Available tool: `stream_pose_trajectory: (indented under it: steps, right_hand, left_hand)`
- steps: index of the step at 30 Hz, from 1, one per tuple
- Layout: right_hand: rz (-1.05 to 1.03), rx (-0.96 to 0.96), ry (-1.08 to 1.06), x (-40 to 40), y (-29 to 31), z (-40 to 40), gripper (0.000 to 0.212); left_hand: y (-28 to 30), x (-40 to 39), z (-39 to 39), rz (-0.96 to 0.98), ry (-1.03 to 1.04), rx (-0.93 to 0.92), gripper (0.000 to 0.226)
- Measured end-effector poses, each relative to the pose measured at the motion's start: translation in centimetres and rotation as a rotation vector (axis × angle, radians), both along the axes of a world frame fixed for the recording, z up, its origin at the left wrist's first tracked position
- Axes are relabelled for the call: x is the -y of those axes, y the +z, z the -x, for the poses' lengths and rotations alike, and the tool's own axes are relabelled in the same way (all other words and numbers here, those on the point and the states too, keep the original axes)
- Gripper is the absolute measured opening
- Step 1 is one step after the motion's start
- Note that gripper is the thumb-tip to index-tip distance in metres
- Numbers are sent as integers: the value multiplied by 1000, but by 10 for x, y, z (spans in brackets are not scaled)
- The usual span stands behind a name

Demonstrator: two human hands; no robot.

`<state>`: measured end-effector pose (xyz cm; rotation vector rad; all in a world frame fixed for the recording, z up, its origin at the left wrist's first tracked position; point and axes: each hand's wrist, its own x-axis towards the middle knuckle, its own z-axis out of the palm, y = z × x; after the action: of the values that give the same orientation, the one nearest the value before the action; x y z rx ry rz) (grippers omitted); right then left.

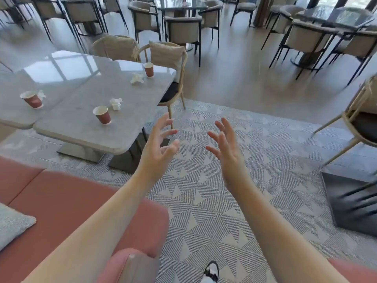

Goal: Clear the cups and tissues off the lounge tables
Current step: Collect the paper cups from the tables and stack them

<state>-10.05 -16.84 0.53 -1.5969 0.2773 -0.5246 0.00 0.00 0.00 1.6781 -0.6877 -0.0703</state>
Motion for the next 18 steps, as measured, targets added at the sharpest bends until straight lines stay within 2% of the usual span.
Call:
stream_pose_trajectory:
  steps: [4,8,18]
  right_hand:
    - [-37,-22,46,39,-2,-9,69]
    - [-65,-13,75,65,-10,-22,71]
    - [-85,-53,151,84,-21,-81,60]
  left_hand:
    - [-2,32,0,1,19,-72,59]
    - [-6,58,-6,-8,54,-64,60]
    - [-17,82,-56,-15,121,-101,60]
